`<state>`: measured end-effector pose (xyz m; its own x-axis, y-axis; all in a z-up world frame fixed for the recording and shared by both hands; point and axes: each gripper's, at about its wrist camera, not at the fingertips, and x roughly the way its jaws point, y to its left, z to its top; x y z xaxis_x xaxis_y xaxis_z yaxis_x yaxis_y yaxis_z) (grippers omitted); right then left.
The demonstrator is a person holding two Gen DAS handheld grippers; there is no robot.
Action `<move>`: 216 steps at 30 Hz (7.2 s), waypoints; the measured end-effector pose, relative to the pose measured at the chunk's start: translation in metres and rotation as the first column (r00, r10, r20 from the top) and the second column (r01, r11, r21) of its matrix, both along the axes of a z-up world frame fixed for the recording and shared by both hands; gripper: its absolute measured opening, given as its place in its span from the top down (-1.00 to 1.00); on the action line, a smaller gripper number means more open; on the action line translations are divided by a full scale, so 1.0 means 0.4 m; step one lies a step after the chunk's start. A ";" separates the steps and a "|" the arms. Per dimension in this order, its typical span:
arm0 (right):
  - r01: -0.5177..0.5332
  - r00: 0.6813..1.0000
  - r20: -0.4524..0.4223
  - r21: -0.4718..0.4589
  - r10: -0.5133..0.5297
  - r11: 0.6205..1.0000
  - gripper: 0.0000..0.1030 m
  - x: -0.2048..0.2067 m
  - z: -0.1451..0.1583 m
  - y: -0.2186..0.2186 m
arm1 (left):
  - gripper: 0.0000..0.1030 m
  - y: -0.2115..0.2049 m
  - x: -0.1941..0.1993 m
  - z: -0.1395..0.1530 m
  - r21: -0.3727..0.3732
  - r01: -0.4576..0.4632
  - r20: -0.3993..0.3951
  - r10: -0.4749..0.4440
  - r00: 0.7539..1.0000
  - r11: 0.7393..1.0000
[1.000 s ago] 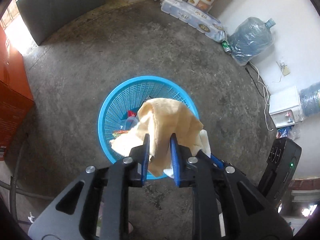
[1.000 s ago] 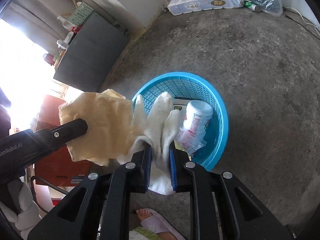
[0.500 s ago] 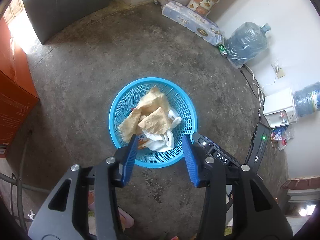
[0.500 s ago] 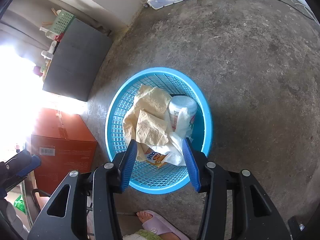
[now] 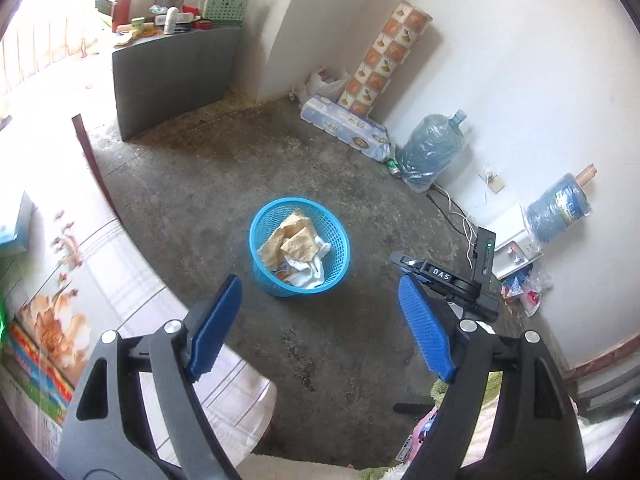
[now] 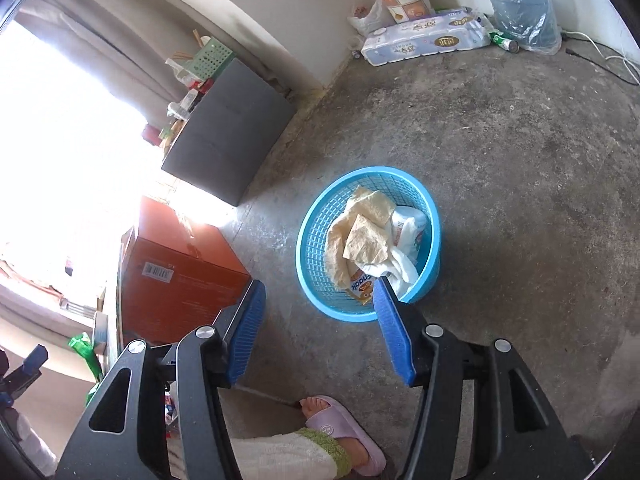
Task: Collect trash
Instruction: 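Move both open tools back over the table, then grasp the large red-and-white printed snack bag with both tools, then grasp the green chips bag with left tool while right tool holds printed bag, then carry chips bag with left tool while right tool carries printed bag to basket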
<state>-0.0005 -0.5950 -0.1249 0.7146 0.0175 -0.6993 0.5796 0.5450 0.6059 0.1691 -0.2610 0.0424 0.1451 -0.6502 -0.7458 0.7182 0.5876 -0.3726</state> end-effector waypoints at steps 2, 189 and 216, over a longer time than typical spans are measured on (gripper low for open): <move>-0.051 0.999 0.015 -0.020 0.051 0.999 -0.11 0.002 0.045 0.046 | -0.53 0.136 -0.028 0.006 -0.006 -0.101 0.051 0.101 0.994 0.995; -0.363 0.881 0.348 0.059 0.322 0.930 0.92 0.020 0.291 0.355 | 1.00 0.536 0.008 0.084 -0.322 -0.389 -0.060 0.391 0.918 0.863; 0.089 0.994 0.027 0.380 -0.107 0.921 0.85 0.176 -0.461 -0.201 | 1.00 -0.321 0.277 -0.224 -0.110 -0.103 -0.315 0.064 0.947 0.989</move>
